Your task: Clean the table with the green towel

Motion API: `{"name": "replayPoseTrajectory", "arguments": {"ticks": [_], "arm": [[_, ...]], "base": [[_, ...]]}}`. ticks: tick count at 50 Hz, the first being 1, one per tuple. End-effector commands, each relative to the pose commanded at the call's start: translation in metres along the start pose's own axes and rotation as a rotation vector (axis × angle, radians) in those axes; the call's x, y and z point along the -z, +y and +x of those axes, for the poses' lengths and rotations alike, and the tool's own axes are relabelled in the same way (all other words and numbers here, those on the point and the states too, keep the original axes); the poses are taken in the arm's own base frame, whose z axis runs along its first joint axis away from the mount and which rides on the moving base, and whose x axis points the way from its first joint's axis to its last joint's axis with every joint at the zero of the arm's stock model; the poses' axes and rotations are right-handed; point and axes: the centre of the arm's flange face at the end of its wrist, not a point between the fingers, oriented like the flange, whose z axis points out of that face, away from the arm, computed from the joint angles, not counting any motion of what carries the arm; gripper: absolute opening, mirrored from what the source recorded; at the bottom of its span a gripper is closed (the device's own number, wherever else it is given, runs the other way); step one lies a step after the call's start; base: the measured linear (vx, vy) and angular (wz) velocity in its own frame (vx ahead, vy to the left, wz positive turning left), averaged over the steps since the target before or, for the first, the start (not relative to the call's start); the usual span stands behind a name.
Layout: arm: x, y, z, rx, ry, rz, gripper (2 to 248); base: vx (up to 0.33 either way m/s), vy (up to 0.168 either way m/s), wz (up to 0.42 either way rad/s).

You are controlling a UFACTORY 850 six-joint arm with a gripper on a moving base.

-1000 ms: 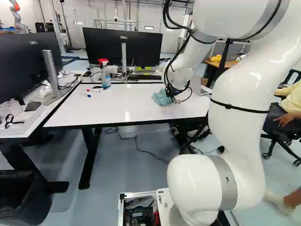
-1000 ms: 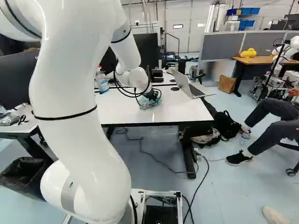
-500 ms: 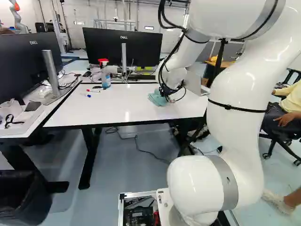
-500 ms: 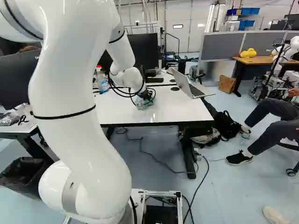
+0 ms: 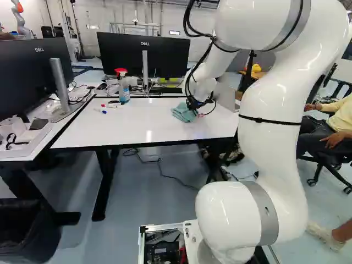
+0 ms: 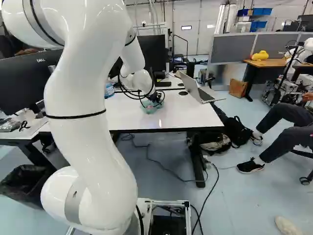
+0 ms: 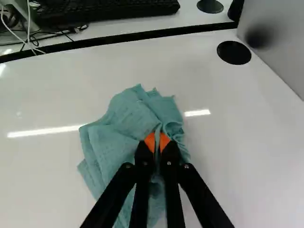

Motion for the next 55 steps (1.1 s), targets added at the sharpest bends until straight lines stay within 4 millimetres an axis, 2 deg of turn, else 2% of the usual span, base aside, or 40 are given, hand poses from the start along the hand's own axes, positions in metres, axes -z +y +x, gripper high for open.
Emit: {"name": "replayPoseTrajectory", "arguments": {"ticks": [17, 29, 40, 55], "arm": [[0.005, 0.027, -0.004, -0.035, -0.003, -0.033, 33], [0.020, 0.033, -0.018, -0.044, -0.013, -0.040, 33], [0.032, 0.026, -0.030, -0.035, -0.021, -0.032, 33], [0.033, 0.003, -0.031, -0.002, -0.022, -0.003, 33]], "base": [[0.000, 0.000, 0.000], [0.000, 0.000, 0.000], [0.000, 0.000, 0.000], [0.000, 0.000, 0.000]]}}
